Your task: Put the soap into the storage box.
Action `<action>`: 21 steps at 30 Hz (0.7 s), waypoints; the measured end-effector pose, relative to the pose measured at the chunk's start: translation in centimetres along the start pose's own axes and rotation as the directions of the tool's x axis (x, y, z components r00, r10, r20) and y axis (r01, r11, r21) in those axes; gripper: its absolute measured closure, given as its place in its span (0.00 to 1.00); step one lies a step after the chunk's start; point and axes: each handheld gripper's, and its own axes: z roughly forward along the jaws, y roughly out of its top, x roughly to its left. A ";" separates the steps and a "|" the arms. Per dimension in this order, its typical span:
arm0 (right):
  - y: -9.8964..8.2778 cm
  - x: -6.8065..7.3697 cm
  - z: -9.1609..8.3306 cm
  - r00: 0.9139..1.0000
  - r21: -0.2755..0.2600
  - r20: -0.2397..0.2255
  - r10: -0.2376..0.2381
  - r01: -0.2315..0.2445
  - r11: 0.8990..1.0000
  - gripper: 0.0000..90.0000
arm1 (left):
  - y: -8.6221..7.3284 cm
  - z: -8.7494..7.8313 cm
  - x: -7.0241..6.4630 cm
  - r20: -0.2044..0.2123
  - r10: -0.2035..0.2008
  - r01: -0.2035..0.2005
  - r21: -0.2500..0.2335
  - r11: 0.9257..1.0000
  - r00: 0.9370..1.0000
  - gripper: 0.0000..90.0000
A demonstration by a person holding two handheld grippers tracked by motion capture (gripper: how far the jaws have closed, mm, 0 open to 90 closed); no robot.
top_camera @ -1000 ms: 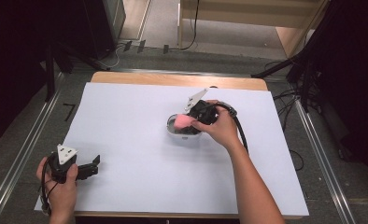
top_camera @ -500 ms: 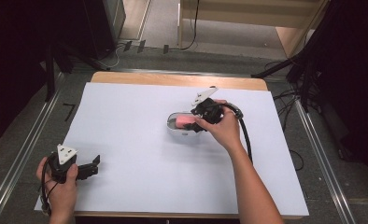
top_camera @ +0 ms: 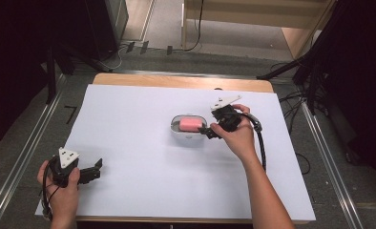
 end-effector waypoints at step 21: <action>-4.5 -0.1 -2.3 0.994 -0.044 0.074 0.076 -0.073 0.996 0.15 | 0.0 0.0 -0.1 -0.004 0.002 -0.002 0.004 1.000 1.000 0.00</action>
